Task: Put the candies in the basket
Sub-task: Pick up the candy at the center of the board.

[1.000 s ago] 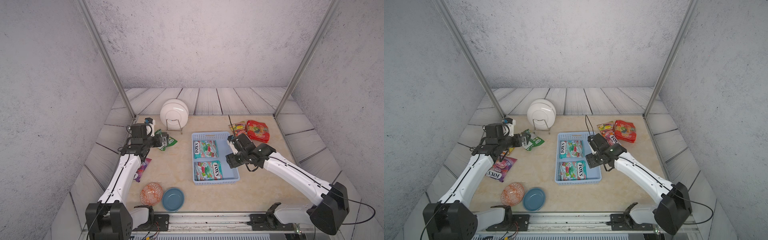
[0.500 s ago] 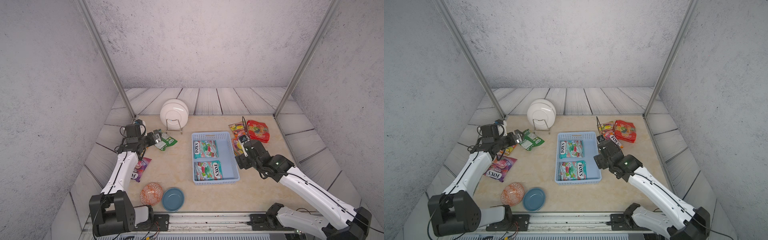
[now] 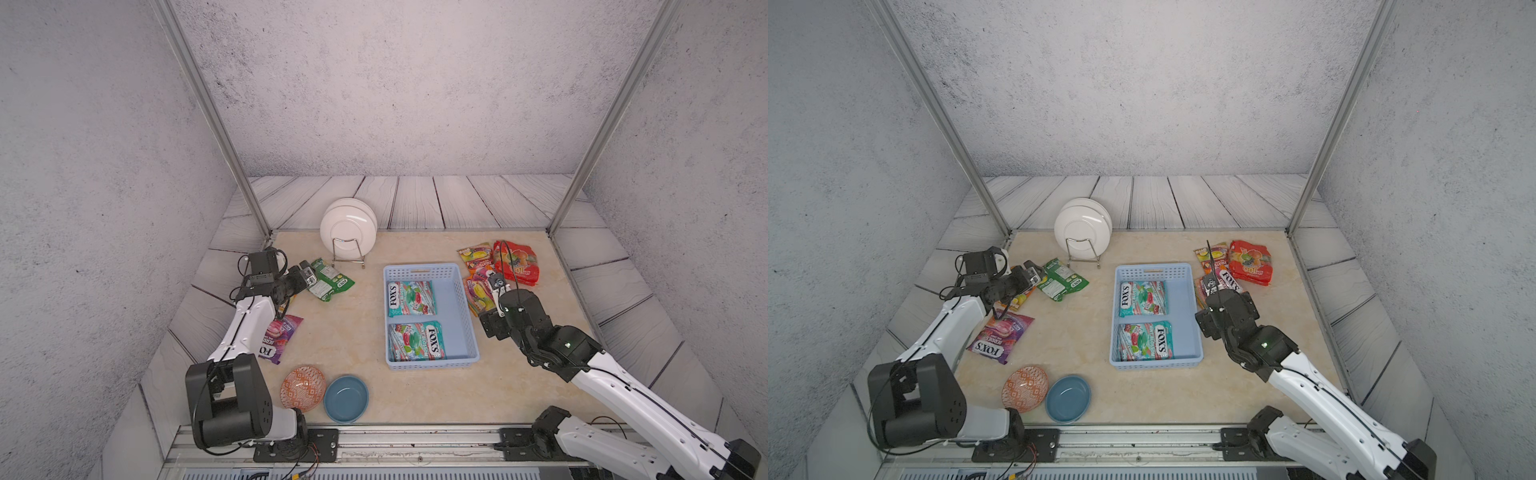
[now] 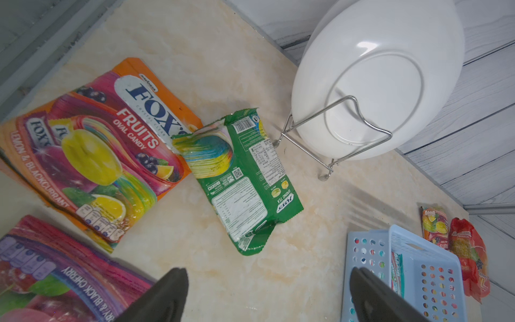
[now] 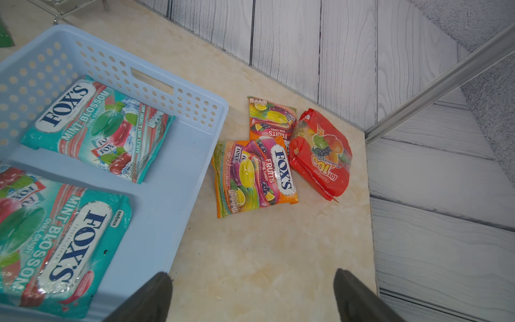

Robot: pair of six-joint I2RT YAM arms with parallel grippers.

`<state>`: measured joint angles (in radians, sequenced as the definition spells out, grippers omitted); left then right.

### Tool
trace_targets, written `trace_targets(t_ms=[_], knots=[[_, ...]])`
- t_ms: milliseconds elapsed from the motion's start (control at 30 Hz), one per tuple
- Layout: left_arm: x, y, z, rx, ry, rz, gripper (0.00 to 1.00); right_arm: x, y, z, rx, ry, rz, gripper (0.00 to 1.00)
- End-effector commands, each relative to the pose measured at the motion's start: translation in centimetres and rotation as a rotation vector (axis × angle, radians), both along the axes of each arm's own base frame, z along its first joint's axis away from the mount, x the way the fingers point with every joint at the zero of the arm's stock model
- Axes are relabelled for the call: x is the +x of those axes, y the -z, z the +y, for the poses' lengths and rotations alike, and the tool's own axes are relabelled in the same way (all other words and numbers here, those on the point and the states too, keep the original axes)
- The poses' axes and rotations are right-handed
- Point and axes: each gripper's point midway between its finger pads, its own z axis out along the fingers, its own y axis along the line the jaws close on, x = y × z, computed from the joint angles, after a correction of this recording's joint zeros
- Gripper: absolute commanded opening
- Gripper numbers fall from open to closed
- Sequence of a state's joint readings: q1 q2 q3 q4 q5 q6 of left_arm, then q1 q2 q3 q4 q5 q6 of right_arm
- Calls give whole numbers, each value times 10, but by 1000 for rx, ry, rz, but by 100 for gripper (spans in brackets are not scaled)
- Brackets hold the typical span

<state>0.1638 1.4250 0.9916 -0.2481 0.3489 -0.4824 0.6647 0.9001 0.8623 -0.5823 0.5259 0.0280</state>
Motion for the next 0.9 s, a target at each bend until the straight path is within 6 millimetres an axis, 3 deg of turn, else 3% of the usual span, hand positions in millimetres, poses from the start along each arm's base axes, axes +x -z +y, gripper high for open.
trace_targets(t_ms=[0, 333, 867], knots=[[5, 6, 6, -24, -22, 15, 97, 0, -10, -9, -10, 29, -61, 96], [21, 44, 18, -109, -66, 110, 92, -4, -26, -18, 0, 45, -134, 98], [56, 87, 9, -261, -28, 219, 82, -7, -32, -23, 10, 49, -167, 99]])
